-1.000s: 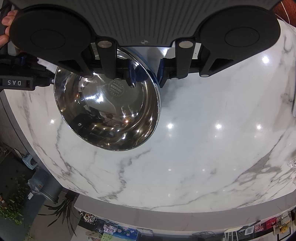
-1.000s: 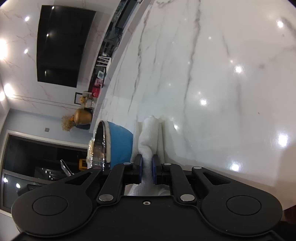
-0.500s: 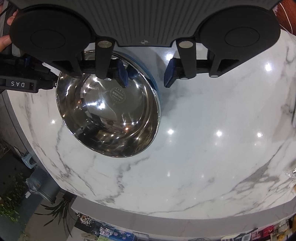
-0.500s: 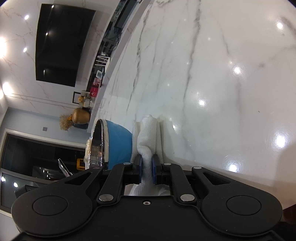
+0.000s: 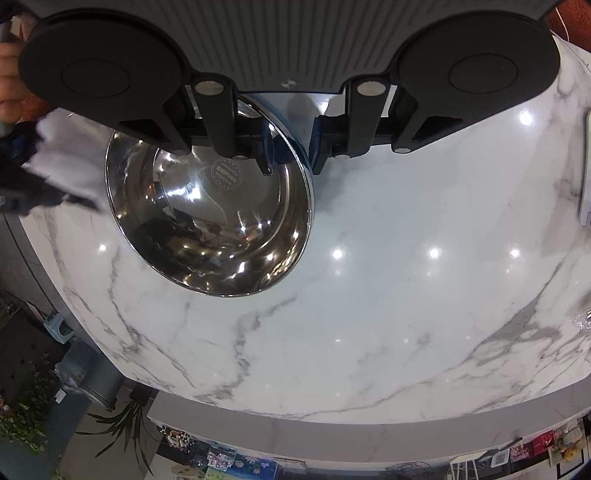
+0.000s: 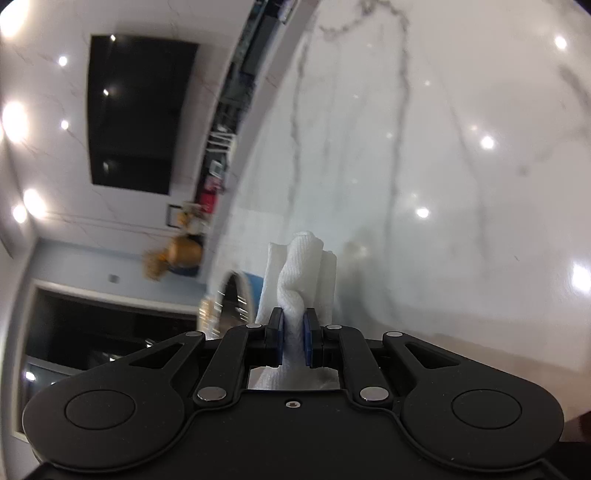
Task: Clean bowl
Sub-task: 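Hold the bowl rim with the left gripper while the right gripper wipes the blue outer wall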
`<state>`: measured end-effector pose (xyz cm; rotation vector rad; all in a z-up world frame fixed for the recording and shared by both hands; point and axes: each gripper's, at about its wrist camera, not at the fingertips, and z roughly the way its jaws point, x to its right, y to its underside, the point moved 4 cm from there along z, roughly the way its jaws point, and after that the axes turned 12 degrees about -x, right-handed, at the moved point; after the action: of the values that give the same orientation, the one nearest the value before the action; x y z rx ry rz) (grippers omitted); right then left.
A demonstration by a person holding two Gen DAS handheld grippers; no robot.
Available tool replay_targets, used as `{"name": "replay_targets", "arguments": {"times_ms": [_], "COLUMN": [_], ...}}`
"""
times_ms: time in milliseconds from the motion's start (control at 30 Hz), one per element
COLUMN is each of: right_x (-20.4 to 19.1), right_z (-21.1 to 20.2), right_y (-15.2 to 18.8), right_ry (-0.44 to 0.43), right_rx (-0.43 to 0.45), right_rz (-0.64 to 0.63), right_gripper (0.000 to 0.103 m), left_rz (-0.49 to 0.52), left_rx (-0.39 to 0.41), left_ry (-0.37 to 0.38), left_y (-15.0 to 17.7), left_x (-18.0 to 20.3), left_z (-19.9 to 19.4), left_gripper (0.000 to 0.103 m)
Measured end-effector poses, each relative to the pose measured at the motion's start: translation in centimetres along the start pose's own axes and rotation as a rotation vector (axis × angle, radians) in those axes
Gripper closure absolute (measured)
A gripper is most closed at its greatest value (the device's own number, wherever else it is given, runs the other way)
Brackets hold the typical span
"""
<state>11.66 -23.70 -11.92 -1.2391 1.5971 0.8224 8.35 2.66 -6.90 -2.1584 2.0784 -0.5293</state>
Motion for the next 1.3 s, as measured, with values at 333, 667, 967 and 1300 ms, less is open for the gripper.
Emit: {"name": "replay_targets", "arguments": {"times_ms": [333, 667, 967, 1300], "right_x": [0.2, 1.8, 2.7, 2.0], "right_z": [0.6, 1.7, 2.8, 2.7], "right_y": [0.1, 0.1, 0.7, 0.9], "right_ry": [-0.048, 0.025, 0.076, 0.088], "right_rx": [-0.005, -0.027, -0.058, -0.056], "right_rz": [0.025, 0.059, 0.080, 0.065], "right_gripper": [0.094, 0.094, 0.094, 0.094], "left_rz": [0.003, 0.009, -0.072, -0.073], "left_rx": [-0.001, -0.003, 0.004, -0.030], "left_ry": [-0.004, -0.019, 0.045, 0.045], "left_y": [0.0, -0.3, -0.2, 0.1], "left_x": [-0.1, -0.1, -0.8, -0.2], "left_z": [-0.1, 0.0, -0.1, 0.2], "left_gripper": [0.085, 0.085, 0.077, 0.078]}}
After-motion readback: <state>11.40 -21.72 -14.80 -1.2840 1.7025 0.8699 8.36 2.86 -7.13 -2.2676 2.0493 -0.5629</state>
